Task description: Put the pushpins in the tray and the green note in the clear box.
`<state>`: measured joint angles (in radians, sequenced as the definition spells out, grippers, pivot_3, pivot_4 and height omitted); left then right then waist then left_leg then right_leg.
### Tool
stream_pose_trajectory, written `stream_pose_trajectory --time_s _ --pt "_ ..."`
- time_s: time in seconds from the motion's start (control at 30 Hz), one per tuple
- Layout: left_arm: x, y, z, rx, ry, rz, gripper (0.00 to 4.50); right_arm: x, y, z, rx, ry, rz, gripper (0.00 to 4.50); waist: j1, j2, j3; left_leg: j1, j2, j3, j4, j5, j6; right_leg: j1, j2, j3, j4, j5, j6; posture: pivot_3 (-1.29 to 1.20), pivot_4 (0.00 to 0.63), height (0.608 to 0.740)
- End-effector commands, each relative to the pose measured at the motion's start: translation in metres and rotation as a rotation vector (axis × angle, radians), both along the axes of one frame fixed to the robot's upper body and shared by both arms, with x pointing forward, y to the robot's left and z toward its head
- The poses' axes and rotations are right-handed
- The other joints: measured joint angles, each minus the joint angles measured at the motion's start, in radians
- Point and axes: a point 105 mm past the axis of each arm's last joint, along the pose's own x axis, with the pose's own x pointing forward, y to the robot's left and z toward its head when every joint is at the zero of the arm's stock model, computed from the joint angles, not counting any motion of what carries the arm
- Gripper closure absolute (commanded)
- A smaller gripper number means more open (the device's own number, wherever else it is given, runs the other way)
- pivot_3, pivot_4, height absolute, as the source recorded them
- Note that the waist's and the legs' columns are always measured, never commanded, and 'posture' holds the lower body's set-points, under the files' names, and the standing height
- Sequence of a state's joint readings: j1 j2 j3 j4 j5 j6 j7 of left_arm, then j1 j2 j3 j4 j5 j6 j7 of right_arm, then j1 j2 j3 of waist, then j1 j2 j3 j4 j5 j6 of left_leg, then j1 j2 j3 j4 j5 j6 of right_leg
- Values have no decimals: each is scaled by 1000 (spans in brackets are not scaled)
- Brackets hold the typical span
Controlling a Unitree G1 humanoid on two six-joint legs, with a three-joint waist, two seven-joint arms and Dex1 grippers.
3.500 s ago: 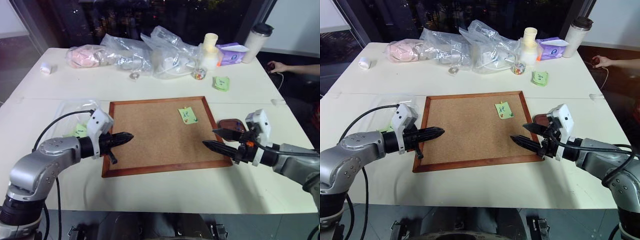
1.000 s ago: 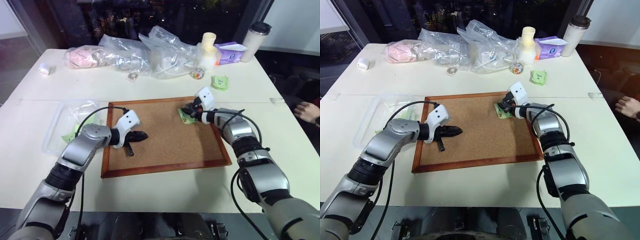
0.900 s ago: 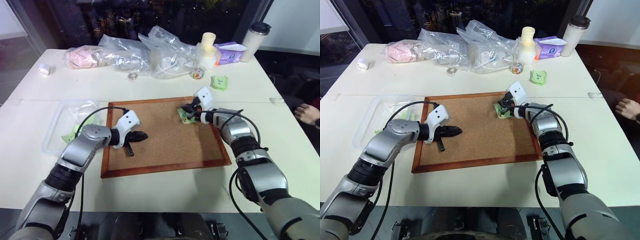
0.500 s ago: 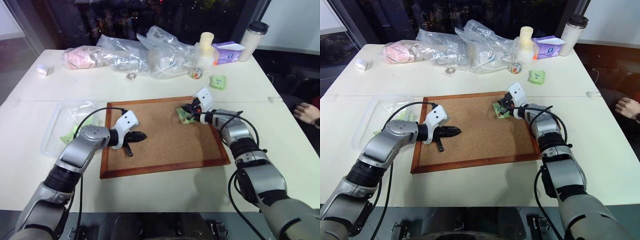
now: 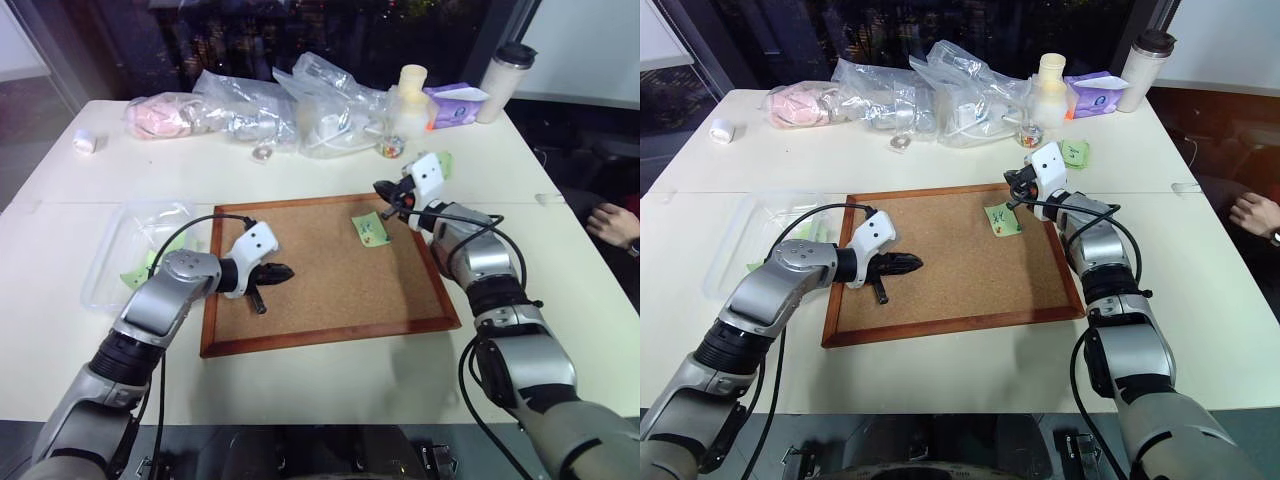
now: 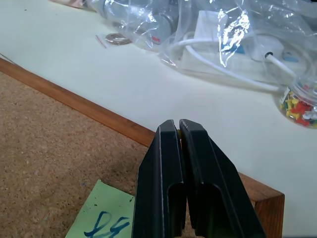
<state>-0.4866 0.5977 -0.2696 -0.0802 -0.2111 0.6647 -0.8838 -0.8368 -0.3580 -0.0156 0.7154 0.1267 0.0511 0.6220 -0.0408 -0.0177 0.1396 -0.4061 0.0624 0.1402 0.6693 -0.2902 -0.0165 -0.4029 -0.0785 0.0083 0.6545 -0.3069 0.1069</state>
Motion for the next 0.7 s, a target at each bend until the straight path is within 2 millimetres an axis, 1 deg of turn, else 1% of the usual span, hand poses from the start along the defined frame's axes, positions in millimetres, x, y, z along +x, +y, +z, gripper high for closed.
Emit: stream_pose_trajectory --time_s 0.03,0.1,0.13,0.17,0.23,0.33,0.4,0.53,0.7 --pt "-10 -1 -25 40 94 -13 4500 -3 -25 33 74 -96 -82 4441 1 0 0 0 0 0 0 0 0 0 0 0 0 0 0 0 150 737" --pt "-6 0 -21 39 65 -9 4500 -16 -61 35 74 -96 -191 4441 7 0 0 0 0 0 0 0 0 0 0 0 0 0 0 0 150 737" --pt "-5 1 -19 41 52 -8 4500 -22 -72 34 66 -90 -228 4441 13 0 0 0 0 -1 0 0 0 0 -1 -1 0 0 0 0 150 737" --pt "-1 2 -17 42 39 -4 4500 -35 -89 27 66 -60 -275 4441 18 0 0 -1 0 -2 0 0 0 1 -1 -1 0 0 0 0 150 737" --pt "3 3 -14 43 28 0 4500 -54 -104 16 60 -10 -325 4441 27 0 0 -1 0 -2 -1 0 0 1 -1 -2 -3 0 0 0 150 737" --pt "6 5 -13 46 23 -6 4500 -77 -113 -2 61 65 -381 4441 21 3 -2 0 0 -1 -1 0 0 1 0 -1 -3 0 0 0 150 737" --pt "5 5 -13 49 25 -14 4500 -87 -118 -11 62 102 -413 4441 20 4 -2 2 -1 -1 -1 0 -1 1 0 1 0 0 0 0 150 737" --pt "5 4 -14 51 27 -23 4500 -97 -124 -24 60 159 -453 4441 22 4 -2 9 -1 -1 -2 1 -1 7 0 2 0 0 0 0 150 737" --pt "6 2 -16 52 30 -30 4500 -101 -123 -31 63 189 -459 4441 26 4 -2 9 -1 -1 -3 0 -1 8 1 2 -2 0 0 0 150 737"
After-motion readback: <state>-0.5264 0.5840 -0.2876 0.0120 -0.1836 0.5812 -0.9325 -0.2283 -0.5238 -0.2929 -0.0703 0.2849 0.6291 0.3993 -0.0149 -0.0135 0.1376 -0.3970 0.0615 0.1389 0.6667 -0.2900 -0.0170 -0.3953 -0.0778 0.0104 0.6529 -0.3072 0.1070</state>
